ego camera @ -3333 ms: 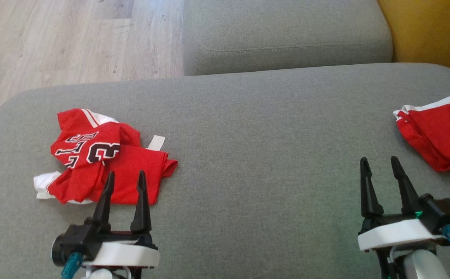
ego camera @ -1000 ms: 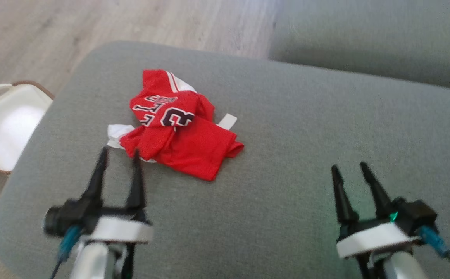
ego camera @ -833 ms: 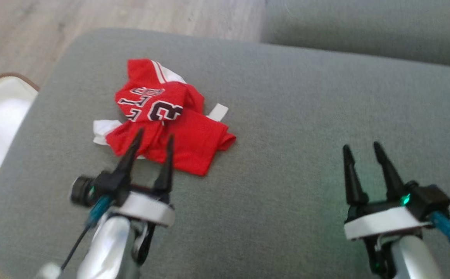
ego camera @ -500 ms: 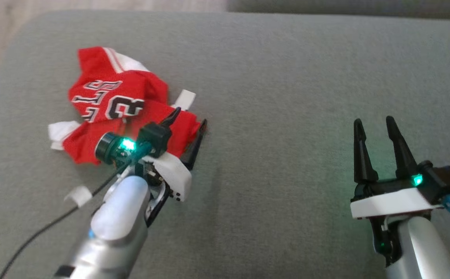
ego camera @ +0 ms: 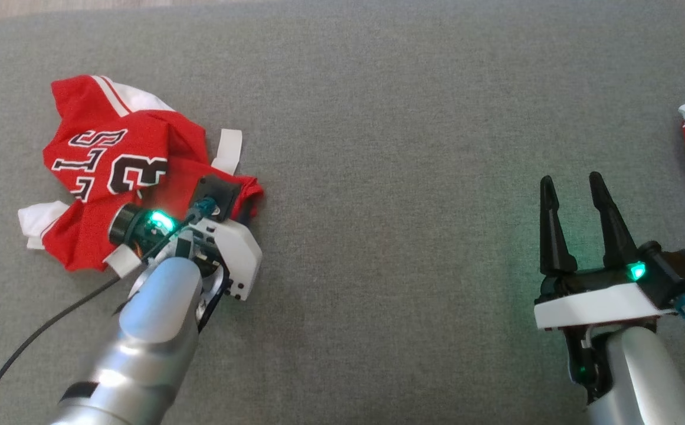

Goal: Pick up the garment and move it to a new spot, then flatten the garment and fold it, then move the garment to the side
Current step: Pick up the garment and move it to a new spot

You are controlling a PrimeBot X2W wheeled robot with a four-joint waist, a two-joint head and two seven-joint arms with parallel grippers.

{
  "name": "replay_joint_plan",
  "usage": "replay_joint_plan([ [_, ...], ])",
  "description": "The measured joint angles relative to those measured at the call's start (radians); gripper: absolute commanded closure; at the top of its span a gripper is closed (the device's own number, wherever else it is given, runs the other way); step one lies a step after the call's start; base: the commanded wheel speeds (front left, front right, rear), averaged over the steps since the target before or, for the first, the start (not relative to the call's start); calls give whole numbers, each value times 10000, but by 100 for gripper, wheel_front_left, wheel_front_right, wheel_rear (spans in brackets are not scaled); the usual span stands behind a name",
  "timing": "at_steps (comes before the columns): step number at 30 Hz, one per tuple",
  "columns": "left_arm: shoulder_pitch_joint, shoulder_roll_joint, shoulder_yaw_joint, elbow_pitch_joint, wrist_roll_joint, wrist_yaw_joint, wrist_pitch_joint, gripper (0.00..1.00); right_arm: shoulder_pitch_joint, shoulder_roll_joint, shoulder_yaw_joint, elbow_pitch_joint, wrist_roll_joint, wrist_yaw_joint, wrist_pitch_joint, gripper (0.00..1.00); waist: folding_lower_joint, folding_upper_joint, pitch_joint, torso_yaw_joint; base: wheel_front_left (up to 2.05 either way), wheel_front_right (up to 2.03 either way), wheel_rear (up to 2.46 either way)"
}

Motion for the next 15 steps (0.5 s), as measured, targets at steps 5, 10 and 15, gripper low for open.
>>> replay_joint_plan([
  [5, 85, -105, -59, -82, -362, -247, -729, 100, 1, 0, 46, 188, 2, 0, 0, 0, 0, 0, -303, -11, 0, 0, 0],
  [10, 95, -347, -19, -988, -871, -380, -1858, 100, 1, 2, 71, 221, 127, 0, 0, 0, -1, 0, -608, -237, 0, 0, 0],
  [15, 1, -602, -127, -1856, -1014, -456, -2364, 100, 1, 2, 59, 276, 161, 0, 0, 0, -1, 0, -740, -594, 0, 0, 0],
])
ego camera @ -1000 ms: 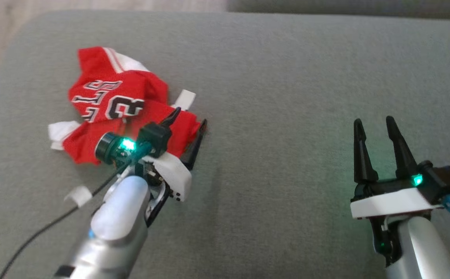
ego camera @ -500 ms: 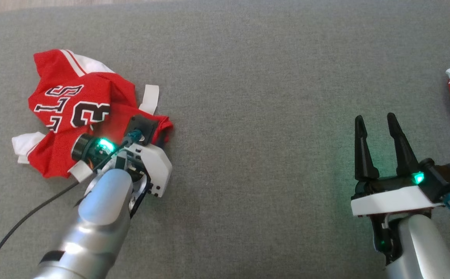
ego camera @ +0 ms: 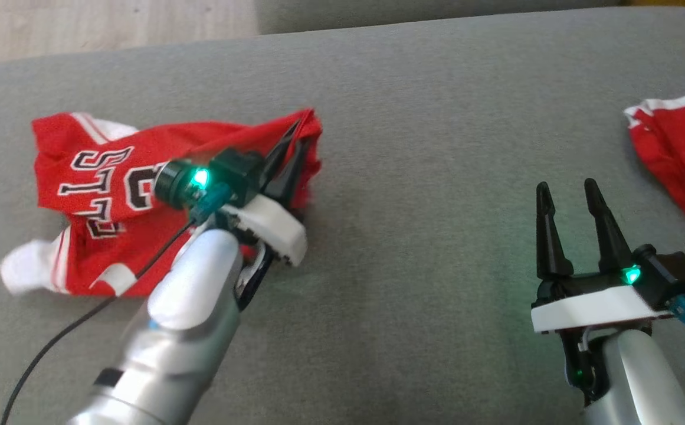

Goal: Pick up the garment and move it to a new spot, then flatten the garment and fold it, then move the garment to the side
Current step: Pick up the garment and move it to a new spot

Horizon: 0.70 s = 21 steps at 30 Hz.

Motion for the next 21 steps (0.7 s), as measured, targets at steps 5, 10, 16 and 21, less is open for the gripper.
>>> replay_joint_plan([
  [5, -559, -203, -297, -784, -263, 155, -56, 100, -37, 0, 98, 13, 157, 0, 0, 0, 0, 0, 68, -600, 0, 0, 0],
  [10, -1400, -232, -1081, -1415, -930, 769, -38, 100, -410, 2, 456, 13, 441, 0, 0, 0, 1, 0, 324, -1384, 0, 0, 0],
  [16, -2368, -270, -2341, -1684, -2364, 2042, -453, 0, -600, -2, 667, 63, 694, 0, 0, 0, 1, 0, 655, -2298, 0, 0, 0],
  [21, -2631, -355, -3183, -1104, -2972, 2297, -708, 0, -595, -4, 443, 92, 692, 0, 0, 0, 3, 0, 871, -2360, 0, 0, 0],
])
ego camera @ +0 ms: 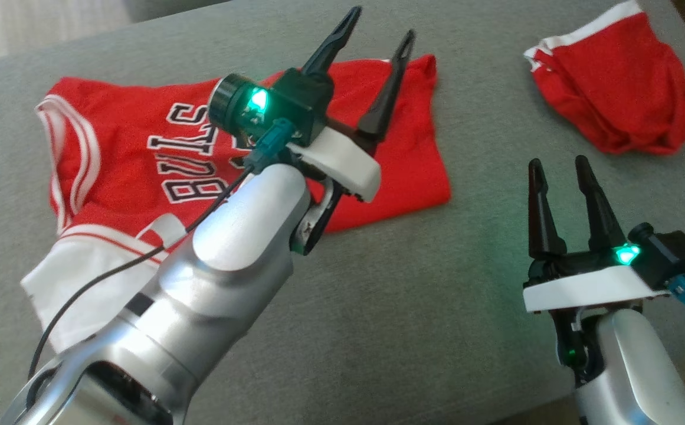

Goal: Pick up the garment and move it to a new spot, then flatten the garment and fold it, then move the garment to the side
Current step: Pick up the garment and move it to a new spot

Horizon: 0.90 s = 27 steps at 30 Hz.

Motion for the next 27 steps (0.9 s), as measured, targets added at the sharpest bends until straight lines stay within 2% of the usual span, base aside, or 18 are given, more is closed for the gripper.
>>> replay_joint_plan([
  [5, 26, 54, 27, 861, -111, 10, -353, 0, 0, 2, -209, -6, -161, 0, 0, 0, -1, 0, -90, 570, 0, 0, 0],
  [10, 559, 704, 706, 917, -86, -19, -504, 0, 15, 2, -418, -4, -598, 0, 0, 0, -1, 0, -371, 1321, 0, 0, 0],
  [14, 1876, 1622, 1622, 92, 290, -6, -504, 0, 57, 2, -621, 12, -974, 0, 0, 0, -2, 0, -745, 1950, 0, 0, 0],
  [19, 3953, 2330, 2575, -1037, 633, -4, -504, 0, 426, 2, -876, 92, -1160, 0, 0, 0, -3, 0, -1361, 2635, 0, 0, 0],
  [22, 5588, 2483, 3214, -1810, 786, 86, -504, 0, 927, 4, -853, 203, -1179, 0, 0, 0, -4, 0, -1846, 3064, 0, 0, 0],
  [27, 7394, 2326, 3894, -2510, 970, 96, -504, 0, 1302, 6, -723, 305, -1151, 0, 0, 0, -5, 1, -2321, 3376, 0, 0, 0],
])
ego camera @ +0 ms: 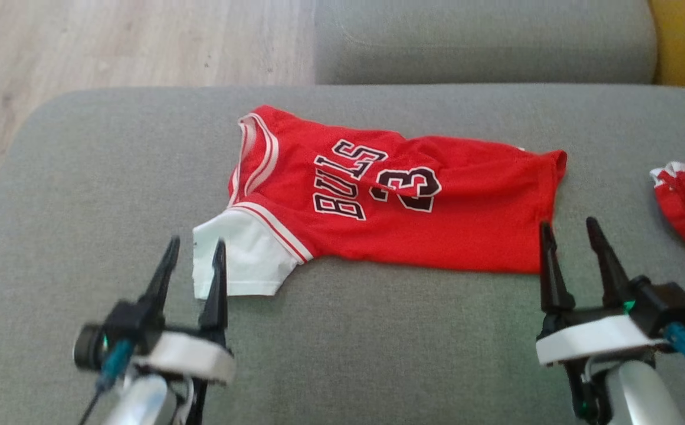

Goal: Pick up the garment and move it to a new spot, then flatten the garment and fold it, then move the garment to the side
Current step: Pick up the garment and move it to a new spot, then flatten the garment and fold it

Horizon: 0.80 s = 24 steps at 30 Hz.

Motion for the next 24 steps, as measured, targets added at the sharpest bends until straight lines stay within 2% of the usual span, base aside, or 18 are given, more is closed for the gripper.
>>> replay_joint_plan([
  [6, 799, -516, 662, -328, 453, -33, 0, 0, 230, 2, 155, 100, 19, 0, 0, 0, 1, 0, -203, 12, 0, 0, 0],
  [15, 727, -738, 1104, -178, 1009, -410, 0, 0, 174, 2, 238, 77, 19, 0, 0, 0, 3, 0, -25, -210, 0, 0, 0],
  [18, 505, -757, 1170, 642, 1060, -324, 88, 0, 165, 2, 236, 56, 19, 0, 0, 0, 3, 0, 137, -297, 0, 0, 0],
  [24, -162, -777, 1281, 2079, 1011, -46, 934, 0, 120, 2, 232, 15, 19, 0, 0, 0, 4, 0, 546, -463, 0, 0, 0],
])
